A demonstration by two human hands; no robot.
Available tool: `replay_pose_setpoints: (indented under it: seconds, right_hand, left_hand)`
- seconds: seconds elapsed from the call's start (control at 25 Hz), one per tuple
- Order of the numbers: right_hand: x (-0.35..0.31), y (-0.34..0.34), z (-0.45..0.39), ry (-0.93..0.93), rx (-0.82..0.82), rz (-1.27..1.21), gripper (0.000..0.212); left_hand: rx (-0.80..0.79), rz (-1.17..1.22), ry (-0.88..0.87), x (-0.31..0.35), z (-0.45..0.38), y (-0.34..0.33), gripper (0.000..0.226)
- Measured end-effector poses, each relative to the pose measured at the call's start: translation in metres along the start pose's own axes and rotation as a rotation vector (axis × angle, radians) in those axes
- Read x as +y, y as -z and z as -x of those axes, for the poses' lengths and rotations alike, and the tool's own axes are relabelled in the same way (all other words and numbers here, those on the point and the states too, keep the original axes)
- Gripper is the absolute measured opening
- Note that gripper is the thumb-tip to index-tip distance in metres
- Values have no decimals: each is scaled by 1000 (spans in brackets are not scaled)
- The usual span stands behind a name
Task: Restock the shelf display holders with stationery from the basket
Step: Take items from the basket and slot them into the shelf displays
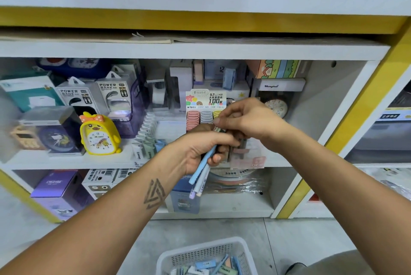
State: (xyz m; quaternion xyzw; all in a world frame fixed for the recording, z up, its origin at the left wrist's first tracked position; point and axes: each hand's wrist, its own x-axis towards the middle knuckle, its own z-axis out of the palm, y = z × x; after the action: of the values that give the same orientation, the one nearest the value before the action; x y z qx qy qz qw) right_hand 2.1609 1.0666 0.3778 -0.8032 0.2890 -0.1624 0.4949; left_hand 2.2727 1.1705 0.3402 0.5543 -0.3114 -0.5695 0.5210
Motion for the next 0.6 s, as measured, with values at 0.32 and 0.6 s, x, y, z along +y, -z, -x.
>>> replay_pose_setpoints:
  seconds: [0.32,0.6]
  right_hand:
    - [-8,-1,-5,-78,59,-466,8]
    - [-14,-31,-9,-32,-145,-466,11]
  left_hand:
    - [6,158,68,5,24,40,8]
    - [305,235,-130,16,48,71,9]
